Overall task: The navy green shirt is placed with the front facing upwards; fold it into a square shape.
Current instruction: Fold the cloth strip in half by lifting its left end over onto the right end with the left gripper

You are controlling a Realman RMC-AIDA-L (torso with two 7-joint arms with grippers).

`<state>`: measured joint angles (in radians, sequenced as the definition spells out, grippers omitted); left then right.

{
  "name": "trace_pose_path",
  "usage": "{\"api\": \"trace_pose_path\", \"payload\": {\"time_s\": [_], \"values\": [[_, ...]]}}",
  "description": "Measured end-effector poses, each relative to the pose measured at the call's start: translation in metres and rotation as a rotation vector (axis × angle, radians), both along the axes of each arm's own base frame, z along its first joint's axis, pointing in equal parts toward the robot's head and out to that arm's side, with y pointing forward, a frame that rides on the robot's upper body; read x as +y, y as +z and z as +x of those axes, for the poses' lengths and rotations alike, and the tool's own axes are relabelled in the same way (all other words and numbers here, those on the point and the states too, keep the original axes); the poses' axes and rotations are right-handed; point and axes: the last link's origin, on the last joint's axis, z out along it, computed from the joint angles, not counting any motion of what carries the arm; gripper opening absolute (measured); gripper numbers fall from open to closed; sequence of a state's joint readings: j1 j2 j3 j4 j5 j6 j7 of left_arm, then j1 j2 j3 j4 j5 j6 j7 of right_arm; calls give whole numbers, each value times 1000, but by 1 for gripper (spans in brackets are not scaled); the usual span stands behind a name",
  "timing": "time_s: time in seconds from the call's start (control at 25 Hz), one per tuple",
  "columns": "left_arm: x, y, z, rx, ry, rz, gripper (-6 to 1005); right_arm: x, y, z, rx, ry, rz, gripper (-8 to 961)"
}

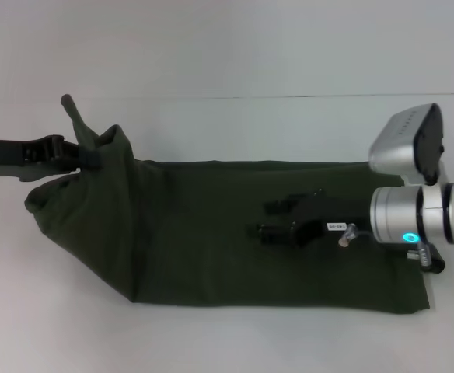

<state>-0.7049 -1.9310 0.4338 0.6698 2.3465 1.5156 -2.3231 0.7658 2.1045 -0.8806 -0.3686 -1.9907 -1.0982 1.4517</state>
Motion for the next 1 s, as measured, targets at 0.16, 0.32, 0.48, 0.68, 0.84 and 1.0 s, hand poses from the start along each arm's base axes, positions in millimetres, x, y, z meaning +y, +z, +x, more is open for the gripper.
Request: {"api": "trace_pose_path", "payload": {"time_s": [0.16,0.32,0.48,0.68,0.84,1.0], "values": [[-2,1,1,-27,-11,12,51,1,-10,-7,-15,25,-12,657],[-4,1,2,-61,-27,26,52,2,-24,-18,-41,82,-31,572],[-5,-1,5,-96,-46,36,52,4,-35,-26,-48,97,-18,438],[-6,-1,8,-131,-64,56,52,8,-38,-38,-22,111,-2,207],[-6,-1,10,-152,-78,67,53,6,-45,-43,-28,135,-12,41],[-6,0,11,-163,-84,71,53,4,-50,-50,-29,165,-21,-1]]}}
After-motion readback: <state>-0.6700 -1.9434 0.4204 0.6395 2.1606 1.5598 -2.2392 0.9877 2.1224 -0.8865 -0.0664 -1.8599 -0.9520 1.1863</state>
